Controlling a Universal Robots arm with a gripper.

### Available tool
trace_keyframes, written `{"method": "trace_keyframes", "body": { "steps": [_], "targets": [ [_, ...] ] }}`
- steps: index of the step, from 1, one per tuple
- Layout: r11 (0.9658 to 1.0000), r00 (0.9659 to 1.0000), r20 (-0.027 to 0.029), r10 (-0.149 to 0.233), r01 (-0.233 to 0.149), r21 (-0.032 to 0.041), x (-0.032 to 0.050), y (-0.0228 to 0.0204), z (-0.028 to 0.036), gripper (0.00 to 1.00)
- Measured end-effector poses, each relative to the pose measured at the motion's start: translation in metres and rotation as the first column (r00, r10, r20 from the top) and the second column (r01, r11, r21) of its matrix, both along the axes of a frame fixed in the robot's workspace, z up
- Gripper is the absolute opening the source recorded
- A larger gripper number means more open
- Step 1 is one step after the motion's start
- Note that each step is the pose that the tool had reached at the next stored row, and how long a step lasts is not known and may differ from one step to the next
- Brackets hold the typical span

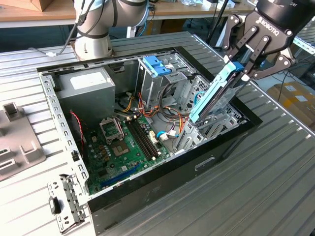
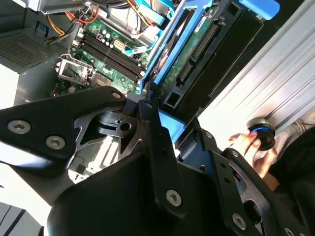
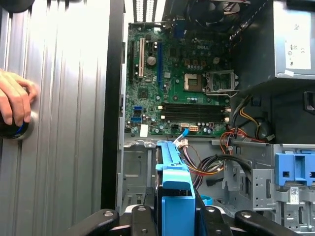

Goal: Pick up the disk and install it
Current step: 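Insert the disk into the insertion slot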

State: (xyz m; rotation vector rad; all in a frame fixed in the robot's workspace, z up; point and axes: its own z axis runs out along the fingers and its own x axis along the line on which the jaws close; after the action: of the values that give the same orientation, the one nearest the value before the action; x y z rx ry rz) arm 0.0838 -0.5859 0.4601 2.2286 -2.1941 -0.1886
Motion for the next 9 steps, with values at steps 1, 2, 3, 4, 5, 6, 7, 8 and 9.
{"method": "trace_keyframes", "body": {
  "steps": [1, 2, 3, 4, 5, 6, 7, 8, 9],
  "targets": [
    [1.0, 1.0, -0.001, -0.001, 0.001, -0.0002, 0.002, -0.0005, -0.0003, 0.37],
    [1.0, 1.0, -0.0023, -0.004, 0.004, -0.0003, 0.0048, -0.0013, -0.0007, 0.37],
    [1.0, 1.0, -0.0032, -0.006, 0.006, -0.0003, 0.0068, -0.0021, -0.0012, 0.37],
    [1.0, 1.0, -0.0036, -0.008, 0.008, -0.0003, 0.0076, -0.0025, -0.0015, 0.37],
    [1.0, 1.0, -0.004, -0.009, 0.009, -0.0003, 0.0082, -0.0029, -0.0018, 0.37],
    [0.9999, 0.9999, -0.0043, -0.01, 0.01, -0.0003, 0.0086, -0.0036, -0.0022, 0.37],
    [0.9999, 0.9999, -0.0044, -0.011, 0.011, -0.0004, 0.0087, -0.0043, -0.0026, 0.37],
    [0.9999, 0.9999, -0.0045, -0.012, 0.012, -0.0004, 0.0088, -0.0048, -0.003, 0.37],
    [0.9999, 0.9999, -0.0045, -0.013, 0.013, -0.0007, 0.0089, -0.0054, -0.0034, 0.37]
  ]
}}
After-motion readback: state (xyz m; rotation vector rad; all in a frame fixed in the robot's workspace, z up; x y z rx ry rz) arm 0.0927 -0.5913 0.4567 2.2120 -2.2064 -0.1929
